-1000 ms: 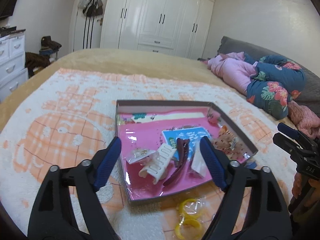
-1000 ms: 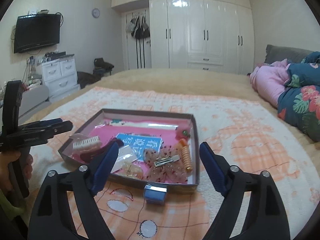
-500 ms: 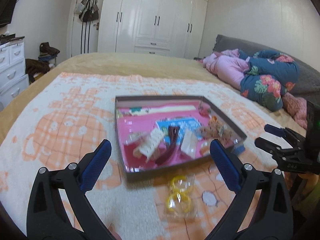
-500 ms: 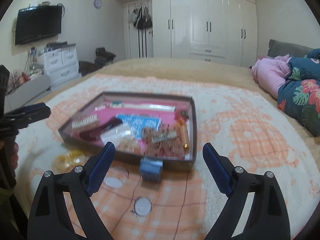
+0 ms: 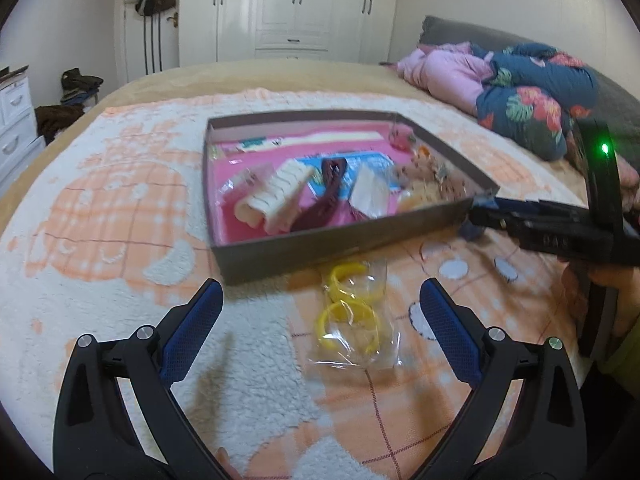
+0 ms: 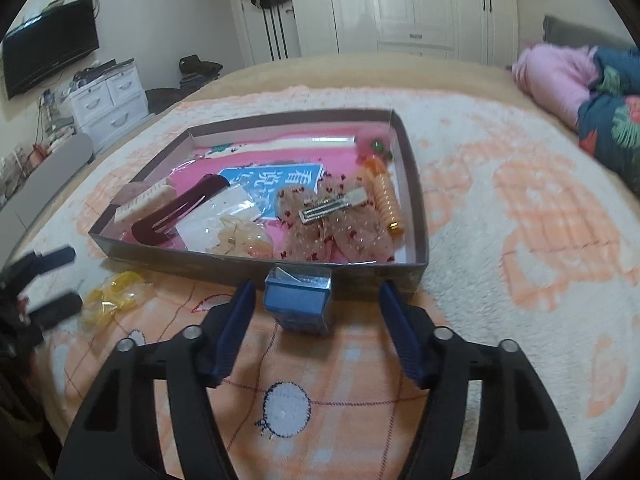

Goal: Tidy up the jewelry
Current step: 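Grasp the bag of yellow bands with left gripper while right grasps the small blue box, then carry the yellow bands into the box with left while right carries the blue box in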

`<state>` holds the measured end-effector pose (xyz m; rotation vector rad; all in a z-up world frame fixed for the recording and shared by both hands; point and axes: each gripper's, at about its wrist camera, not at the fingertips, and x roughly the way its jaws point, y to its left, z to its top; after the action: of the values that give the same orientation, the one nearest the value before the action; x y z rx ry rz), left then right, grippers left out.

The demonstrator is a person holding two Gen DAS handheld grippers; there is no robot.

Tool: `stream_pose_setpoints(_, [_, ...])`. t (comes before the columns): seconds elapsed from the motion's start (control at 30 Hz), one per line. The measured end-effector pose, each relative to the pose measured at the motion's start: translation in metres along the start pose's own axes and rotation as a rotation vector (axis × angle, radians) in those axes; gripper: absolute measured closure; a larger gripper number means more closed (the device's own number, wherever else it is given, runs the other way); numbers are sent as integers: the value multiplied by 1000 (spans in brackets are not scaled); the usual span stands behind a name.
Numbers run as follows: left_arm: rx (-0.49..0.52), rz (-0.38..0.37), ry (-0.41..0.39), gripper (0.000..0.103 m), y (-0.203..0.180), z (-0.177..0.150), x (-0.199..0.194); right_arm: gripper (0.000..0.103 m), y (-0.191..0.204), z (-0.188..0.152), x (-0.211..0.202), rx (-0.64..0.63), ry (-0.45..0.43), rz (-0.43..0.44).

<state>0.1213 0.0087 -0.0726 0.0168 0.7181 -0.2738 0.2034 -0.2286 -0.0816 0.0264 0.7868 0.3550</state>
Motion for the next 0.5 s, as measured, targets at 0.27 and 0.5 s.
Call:
stream_pose_setpoints(0.27, [65,-14,95,61,-17,-7,24,72,4,-2,-8,-23,-27,45])
stream_pose_setpoints(0.5, [78,-63,71,66,-25,-6,10,72,16,-3,-38,-94,-98,40])
